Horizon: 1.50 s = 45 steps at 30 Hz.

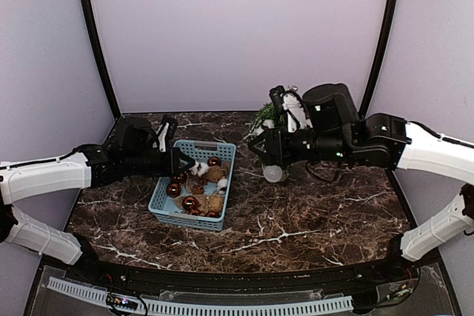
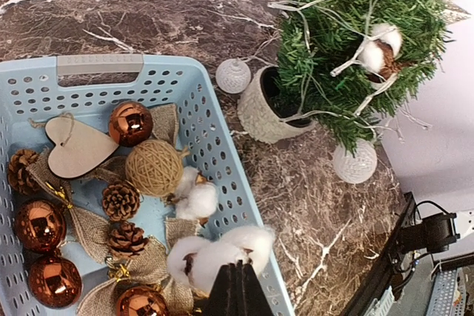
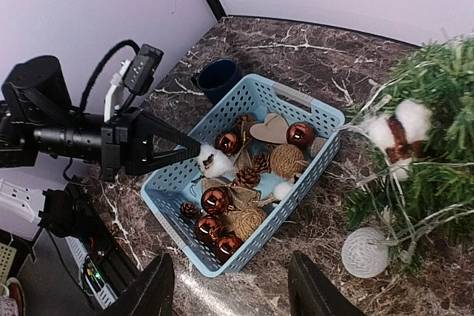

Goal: Decorate the small christmas tree

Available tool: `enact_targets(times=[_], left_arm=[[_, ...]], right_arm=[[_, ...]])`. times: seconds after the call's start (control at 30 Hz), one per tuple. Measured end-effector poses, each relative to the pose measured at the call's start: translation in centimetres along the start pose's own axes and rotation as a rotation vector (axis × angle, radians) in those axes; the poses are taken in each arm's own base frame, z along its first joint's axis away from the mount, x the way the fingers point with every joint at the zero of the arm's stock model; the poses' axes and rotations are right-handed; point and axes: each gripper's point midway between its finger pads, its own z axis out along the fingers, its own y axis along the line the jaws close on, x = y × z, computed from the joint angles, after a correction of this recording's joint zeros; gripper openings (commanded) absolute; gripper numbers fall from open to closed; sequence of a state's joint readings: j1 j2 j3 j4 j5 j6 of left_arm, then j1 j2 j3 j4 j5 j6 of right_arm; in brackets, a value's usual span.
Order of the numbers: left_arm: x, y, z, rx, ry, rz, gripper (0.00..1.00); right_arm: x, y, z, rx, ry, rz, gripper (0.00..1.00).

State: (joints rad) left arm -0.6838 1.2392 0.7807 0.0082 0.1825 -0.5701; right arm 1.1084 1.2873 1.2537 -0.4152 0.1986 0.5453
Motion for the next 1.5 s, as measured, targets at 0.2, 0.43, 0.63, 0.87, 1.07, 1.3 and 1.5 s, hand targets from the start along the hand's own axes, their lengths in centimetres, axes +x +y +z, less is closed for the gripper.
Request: enact_targets(times=[0.2,0.43,0.63,0.87,1.07,1.3,1.5], left_arm=[[0.3,-1.4,-1.3,0.060,0.020,-0.010,0.00],[0.5,-2.3,-2.2,0.105,0.036,-0.020,0.00],[1.4,-2.4,-2.3,0.111,0.081,-0.066,0.00],[1.4,-3.0,-2.7,0.140,0.088,-0.091,0.00],[1.3,-4.0,-3.4,0.190,0.090,-0.085,0.00],[0.6,-5.4,-4.5,0.255,0.064,-0.065,0.00],[0.6,-5.6,-4.6,0.269,0.059,-0.062,0.00]], right_arm=[[2.6,0.4,4.5,0.030,0.089,0.003,0.57],[3.7,1.9,8.6,0.007,0.145,0.008,0.59],[4.9,2.6,10.9,-0.027,0.179,0.002,0.60],[6.0,3.8,12.9,-0.090,0.198,0.009,0.65],[5.3,5.0,13.2,-0.164,0.177,0.031,0.58],[6.1,5.4,13.9,-0.225,0.201,0.063,0.54],[7.1,5.0,14.0,-0.245,0.229,0.093,0.37]])
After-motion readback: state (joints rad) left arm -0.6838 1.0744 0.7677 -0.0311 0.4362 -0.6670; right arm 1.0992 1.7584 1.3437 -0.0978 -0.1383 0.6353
